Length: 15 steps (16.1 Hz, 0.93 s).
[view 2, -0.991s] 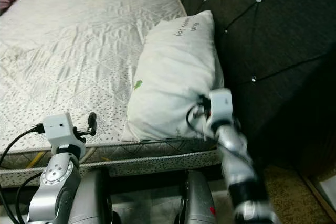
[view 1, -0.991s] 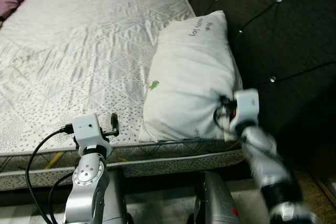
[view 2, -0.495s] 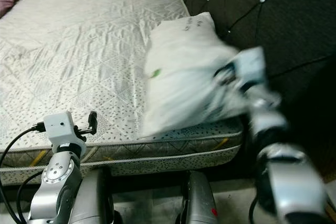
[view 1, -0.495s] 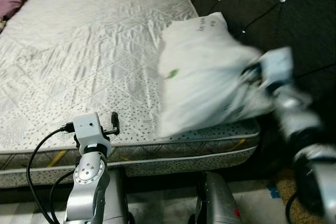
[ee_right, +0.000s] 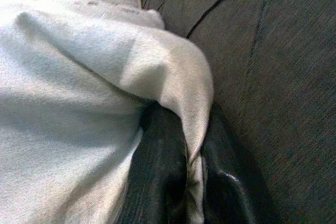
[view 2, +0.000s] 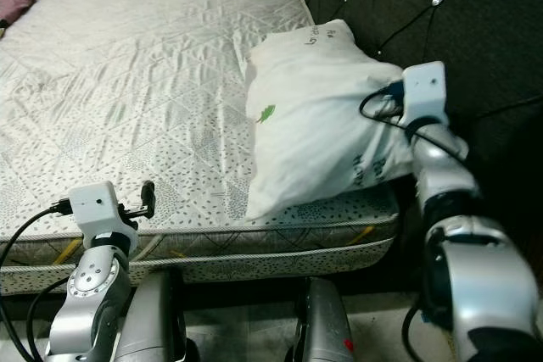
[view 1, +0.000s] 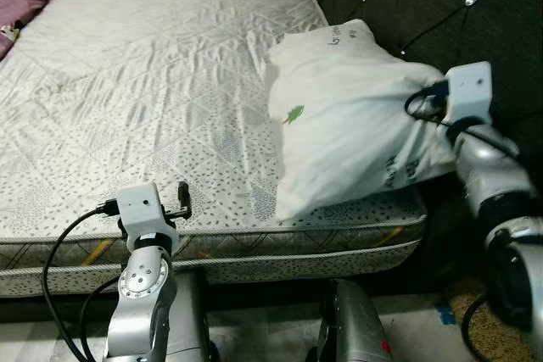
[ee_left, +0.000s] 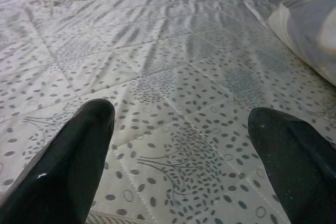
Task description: Clean up the room
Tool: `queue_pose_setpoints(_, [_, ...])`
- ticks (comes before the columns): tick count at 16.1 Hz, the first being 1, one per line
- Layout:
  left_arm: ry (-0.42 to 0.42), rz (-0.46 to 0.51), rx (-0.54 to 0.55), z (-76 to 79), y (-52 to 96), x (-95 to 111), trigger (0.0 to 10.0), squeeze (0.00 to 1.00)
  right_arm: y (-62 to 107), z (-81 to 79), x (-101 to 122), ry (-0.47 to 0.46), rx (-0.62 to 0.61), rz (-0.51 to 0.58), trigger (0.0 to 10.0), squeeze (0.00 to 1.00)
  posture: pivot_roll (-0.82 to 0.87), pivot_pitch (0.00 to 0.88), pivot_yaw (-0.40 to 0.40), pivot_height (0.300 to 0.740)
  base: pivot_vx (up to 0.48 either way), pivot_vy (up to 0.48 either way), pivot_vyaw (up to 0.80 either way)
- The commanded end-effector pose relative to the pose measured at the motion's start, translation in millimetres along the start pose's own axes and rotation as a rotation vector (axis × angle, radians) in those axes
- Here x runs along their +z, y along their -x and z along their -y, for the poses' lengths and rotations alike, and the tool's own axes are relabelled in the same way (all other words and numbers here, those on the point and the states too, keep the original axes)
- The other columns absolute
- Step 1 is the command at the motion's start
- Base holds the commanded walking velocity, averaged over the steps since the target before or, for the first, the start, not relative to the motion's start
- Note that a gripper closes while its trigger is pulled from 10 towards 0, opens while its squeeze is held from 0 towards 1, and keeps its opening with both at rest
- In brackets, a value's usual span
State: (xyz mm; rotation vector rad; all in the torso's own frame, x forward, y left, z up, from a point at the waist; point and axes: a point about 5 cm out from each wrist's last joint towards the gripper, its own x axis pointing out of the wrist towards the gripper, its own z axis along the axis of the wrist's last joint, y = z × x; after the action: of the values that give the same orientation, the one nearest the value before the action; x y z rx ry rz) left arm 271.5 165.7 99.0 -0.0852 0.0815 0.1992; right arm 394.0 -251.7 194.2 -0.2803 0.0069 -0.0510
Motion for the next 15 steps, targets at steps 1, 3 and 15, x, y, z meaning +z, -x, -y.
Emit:
queue_pose_setpoints(1, [-0.007,-0.011,-0.001,0.8,1.0,-4,10.0,0.0,-1.1,-3.4,11,0.004,0.014,0.071,0.6,0.0,0.08,0.049,-0.036,0.54,0.0,0.0,0.0])
queue_pose_setpoints(3, [-0.008,-0.01,-0.008,0.5,-0.5,-3,10.0,0.0,3.7,-24.9,-10,0.001,0.055,0.027,10.0,0.0,0.07,0.051,-0.024,0.54,0.0,0.0,0.0])
queue_pose_setpoints(15, [-0.005,-0.011,-0.003,0.1,0.1,-4,10.0,0.0,6.1,-36.8,13,0.103,0.012,0.21,10.0,1.0,0.07,0.052,-0.034,0.54,0.0,0.0,0.0])
